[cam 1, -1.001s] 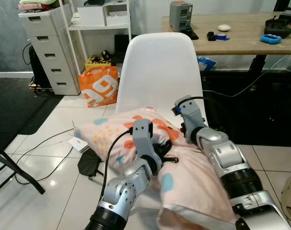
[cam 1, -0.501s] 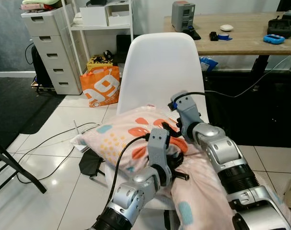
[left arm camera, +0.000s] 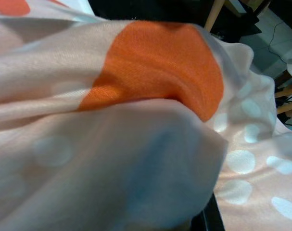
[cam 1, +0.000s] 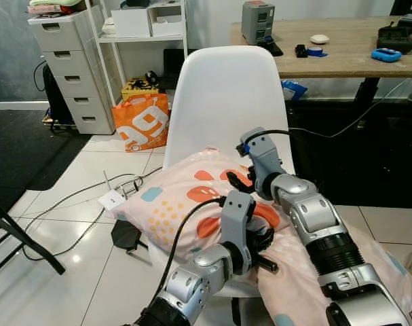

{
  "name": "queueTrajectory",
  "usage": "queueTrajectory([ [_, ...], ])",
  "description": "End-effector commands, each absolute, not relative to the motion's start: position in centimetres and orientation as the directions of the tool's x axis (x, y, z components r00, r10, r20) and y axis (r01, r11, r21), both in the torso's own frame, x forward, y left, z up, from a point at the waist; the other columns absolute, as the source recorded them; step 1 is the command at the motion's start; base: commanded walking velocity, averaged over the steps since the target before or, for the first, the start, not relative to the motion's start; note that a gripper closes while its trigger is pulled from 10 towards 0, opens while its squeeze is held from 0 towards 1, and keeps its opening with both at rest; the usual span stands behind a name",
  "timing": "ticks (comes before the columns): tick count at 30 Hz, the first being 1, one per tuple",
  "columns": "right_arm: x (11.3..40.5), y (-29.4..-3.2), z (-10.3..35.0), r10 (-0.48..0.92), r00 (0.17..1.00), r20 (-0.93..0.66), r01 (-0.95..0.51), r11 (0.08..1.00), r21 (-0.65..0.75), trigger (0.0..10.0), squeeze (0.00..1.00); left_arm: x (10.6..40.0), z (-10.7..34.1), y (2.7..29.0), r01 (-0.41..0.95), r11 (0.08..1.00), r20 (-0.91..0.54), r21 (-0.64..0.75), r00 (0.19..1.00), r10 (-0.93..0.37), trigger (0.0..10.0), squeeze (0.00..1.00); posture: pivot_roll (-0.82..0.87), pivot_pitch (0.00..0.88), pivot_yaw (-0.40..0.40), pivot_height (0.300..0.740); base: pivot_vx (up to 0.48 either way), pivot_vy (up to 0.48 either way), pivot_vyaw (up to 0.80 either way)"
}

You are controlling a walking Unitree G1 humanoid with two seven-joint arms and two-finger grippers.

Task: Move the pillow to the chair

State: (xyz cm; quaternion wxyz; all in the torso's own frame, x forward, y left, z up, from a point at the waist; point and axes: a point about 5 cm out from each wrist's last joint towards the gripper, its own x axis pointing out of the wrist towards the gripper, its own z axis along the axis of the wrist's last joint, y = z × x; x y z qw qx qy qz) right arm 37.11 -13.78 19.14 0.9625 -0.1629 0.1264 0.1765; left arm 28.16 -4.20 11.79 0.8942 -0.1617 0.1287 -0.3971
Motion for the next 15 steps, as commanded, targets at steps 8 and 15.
queueTrajectory([
  [8, 37.2, -14.0, 19.2, 0.294, 0.909, -0.295, -0.376, 0.884, -0.277, 10.0, 0.00, 26.8, 17.0, -9.6, 0.834, 0.494, 0.096, -0.246, 0.529, -0.843, 10.0, 0.84, -0.29, 0.072, 0.075, 0.565, 0.000, 0.000, 0.00],
  [15, 37.2, -13.9, 19.4, 0.295, 0.910, -0.291, -0.377, 0.880, -0.288, 10.0, 0.00, 26.6, 17.9, -9.6, 0.858, 0.480, 0.153, -0.182, 0.507, -0.848, 10.0, 1.00, -0.29, 0.071, 0.070, 0.565, 0.000, 0.000, 0.00],
])
